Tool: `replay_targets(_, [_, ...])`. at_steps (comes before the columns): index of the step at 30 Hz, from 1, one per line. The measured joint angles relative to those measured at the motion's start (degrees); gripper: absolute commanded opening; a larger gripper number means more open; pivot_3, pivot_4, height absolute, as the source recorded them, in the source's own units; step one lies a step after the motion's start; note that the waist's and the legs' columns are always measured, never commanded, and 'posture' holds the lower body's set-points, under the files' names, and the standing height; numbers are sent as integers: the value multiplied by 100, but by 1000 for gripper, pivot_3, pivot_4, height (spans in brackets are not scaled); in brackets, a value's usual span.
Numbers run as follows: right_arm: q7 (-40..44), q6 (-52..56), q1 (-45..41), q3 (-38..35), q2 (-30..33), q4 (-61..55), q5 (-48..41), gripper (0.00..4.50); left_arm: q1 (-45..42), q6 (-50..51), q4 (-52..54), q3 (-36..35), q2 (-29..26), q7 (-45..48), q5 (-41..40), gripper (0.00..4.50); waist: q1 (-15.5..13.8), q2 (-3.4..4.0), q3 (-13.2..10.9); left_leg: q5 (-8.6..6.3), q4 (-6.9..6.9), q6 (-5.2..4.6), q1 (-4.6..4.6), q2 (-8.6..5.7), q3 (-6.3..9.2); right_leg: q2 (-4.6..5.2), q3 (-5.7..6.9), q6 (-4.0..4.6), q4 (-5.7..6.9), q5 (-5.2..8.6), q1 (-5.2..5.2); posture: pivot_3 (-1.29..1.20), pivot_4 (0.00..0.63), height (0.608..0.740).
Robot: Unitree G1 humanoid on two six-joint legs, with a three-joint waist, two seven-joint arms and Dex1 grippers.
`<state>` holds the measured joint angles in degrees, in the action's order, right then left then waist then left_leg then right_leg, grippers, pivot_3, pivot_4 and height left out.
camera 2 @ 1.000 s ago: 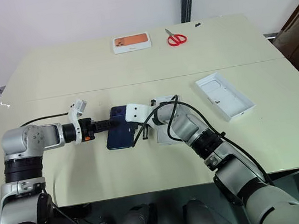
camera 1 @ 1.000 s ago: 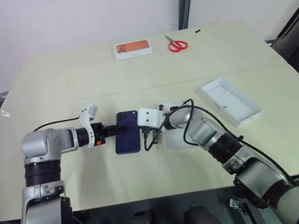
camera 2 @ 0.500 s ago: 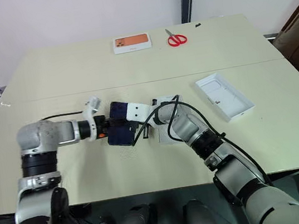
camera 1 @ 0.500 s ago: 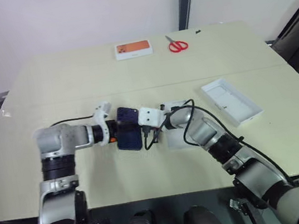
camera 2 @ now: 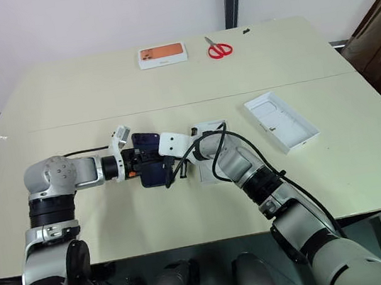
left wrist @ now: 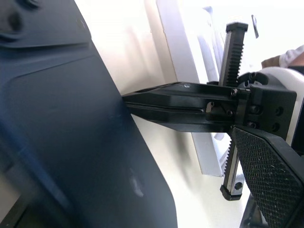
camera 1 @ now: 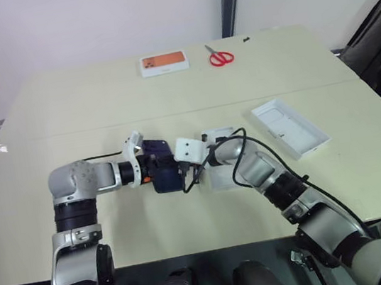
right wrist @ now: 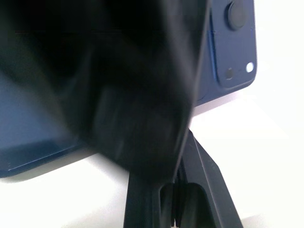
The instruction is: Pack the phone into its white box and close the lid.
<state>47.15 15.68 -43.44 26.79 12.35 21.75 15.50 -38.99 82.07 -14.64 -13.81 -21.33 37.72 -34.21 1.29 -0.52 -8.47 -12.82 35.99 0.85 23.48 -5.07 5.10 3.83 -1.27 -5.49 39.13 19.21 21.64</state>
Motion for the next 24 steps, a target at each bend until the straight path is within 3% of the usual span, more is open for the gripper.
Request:
replay_targets(8, [-8,-20,9,2,7,-1,3,0,199,-34,-28,-296,-59,-80,-274,4422,-5,0,0,0,-1,0,0,0,0,0,-1,0,0,0,10,0,150,734])
replay_targets(11, [-8,-24,11,2,10,-1,5,0,275,-43,-23,-366,-43,-155,-344,3591,-7,0,0,-1,0,0,0,0,0,0,-1,0,0,0,9,0,150,734])
replay_targets(14, [-6,-34,13,1,22,-5,6,0,364,-42,-63,-377,-26,-243,-343,2144,-10,0,0,-1,-1,0,0,0,0,0,-1,0,0,0,10,0,150,734])
replay_targets(22, [-10,-38,12,0,22,-5,7,0,513,-6,-203,-634,132,-280,-543,2144,-12,-2,-1,-1,-1,0,0,0,0,0,-1,0,-1,0,10,0,150,734])
replay_targets(24, [-19,-50,14,3,25,-5,12,0,521,36,-229,-713,138,-303,-590,1606,-12,-2,-1,-1,-1,0,0,0,0,0,-1,0,-1,0,10,0,150,734])
